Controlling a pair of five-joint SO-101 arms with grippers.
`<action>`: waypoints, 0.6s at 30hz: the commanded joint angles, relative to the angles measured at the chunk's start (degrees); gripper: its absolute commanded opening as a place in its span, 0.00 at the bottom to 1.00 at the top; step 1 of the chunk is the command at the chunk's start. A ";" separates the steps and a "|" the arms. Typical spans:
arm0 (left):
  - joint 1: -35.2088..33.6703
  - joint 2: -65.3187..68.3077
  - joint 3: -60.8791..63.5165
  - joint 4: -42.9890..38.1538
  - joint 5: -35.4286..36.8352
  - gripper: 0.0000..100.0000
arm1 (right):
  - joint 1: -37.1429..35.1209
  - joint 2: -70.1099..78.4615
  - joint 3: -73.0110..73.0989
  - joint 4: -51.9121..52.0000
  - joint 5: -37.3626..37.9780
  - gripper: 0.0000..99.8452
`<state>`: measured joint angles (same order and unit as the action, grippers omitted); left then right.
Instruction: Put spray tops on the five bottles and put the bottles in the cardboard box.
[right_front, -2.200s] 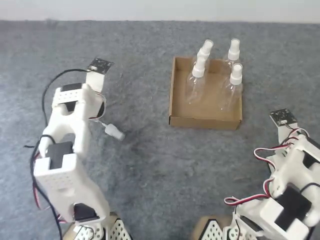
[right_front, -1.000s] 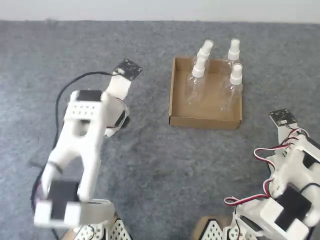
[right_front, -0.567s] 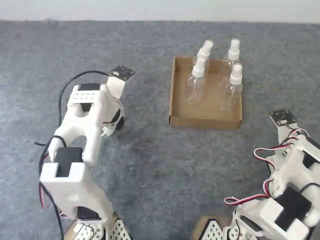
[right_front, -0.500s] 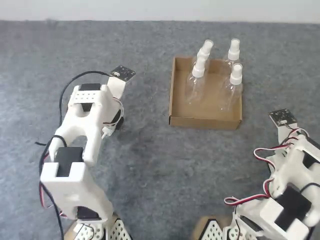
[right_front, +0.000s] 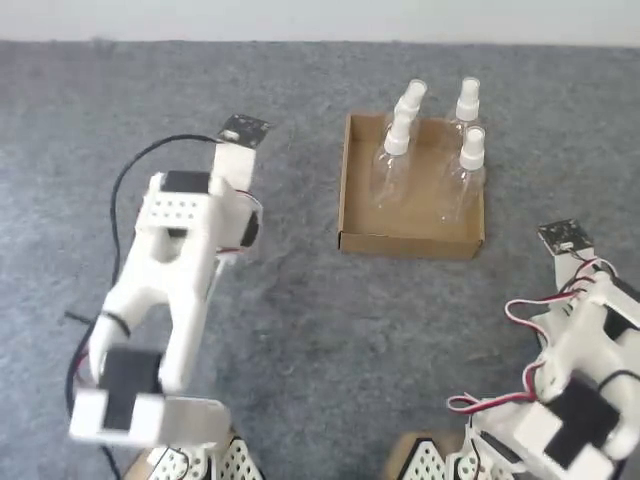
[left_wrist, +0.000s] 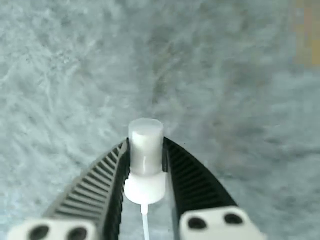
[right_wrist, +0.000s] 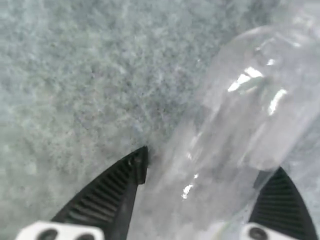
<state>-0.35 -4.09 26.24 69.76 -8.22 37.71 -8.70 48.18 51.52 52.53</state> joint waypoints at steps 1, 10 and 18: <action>3.52 -10.73 3.82 -2.73 4.22 0.01 | -0.22 -8.31 -1.23 3.82 -0.53 0.33; 4.22 -15.03 17.01 -14.15 5.54 0.01 | -3.21 -19.82 -10.46 15.78 -6.24 0.33; 4.66 -15.03 20.88 -18.11 5.63 0.01 | -4.09 -1.89 -30.77 22.46 -10.81 0.33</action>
<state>3.87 -15.96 47.43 53.05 -3.30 33.49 -17.58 26.73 71.65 43.12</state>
